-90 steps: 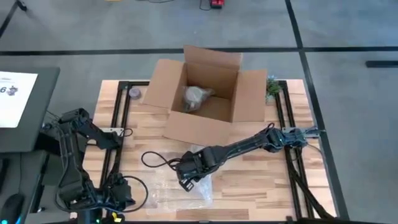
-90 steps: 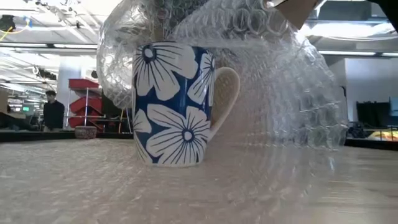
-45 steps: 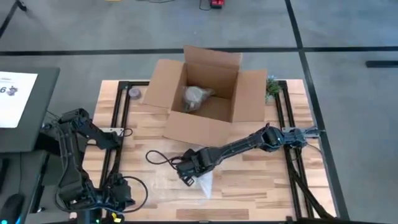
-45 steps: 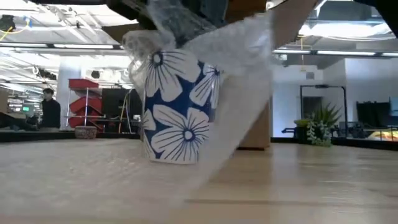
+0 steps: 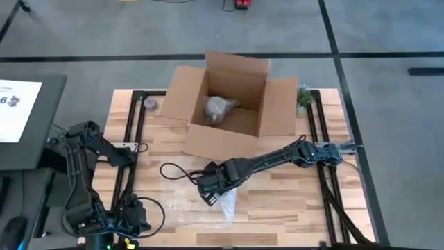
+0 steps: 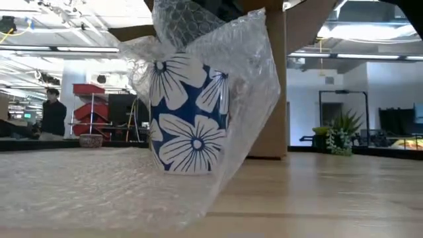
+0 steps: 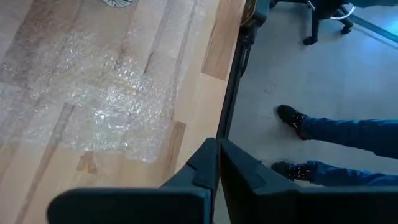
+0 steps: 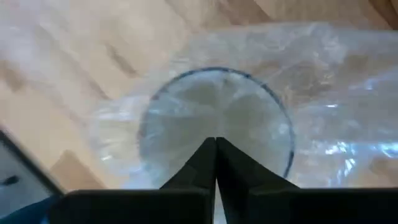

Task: Wrap mug
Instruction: Wrap the white blue mug with the transparent bubble wrap

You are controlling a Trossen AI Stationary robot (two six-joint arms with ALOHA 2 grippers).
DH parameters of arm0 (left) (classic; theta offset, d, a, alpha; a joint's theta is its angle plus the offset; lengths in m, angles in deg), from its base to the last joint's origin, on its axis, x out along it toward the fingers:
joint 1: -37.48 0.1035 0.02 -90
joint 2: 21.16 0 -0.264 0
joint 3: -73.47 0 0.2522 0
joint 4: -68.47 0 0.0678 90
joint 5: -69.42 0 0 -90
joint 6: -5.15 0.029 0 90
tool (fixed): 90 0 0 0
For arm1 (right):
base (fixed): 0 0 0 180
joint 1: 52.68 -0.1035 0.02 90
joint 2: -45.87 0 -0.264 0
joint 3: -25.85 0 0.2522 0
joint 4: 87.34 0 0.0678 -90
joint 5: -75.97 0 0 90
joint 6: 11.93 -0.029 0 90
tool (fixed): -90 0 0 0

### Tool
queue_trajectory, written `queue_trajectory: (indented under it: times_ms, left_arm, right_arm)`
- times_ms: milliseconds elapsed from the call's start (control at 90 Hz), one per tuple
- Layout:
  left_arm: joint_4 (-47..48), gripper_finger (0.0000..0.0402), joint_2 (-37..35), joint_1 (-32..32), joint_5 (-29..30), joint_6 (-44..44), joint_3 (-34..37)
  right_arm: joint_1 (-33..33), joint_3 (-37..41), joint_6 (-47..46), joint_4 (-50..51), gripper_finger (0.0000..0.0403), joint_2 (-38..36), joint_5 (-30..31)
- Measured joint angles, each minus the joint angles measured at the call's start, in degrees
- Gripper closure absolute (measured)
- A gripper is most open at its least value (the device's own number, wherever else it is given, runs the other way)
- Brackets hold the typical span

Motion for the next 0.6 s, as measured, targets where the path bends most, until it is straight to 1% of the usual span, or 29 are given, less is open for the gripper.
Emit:
queue_trajectory:
  times_ms: [144,233,322,600]
  left_arm:
    - [-0.29,0.0402,0.00,0.02,0.00,0.02,0.00]
    - [-0.33,0.0402,0.00,0.00,0.00,0.02,0.00]
    - [-0.31,0.0402,0.00,0.02,0.02,0.02,0.00]
    - [-0.38,0.0402,0.01,0.02,0.21,0.06,0.00]
  right_arm:
    - [-0.73,0.15,0.70,-6.51,0.0403,-0.55,-1.52]
    - [-0.92,0.11,0.81,-7.83,0.0403,0.95,-1.64]
    - [-0.76,0.30,0.79,-5.22,0.0403,2.44,-1.58]
    - [0.93,0.20,2.30,-3.68,0.0403,7.60,-1.36]
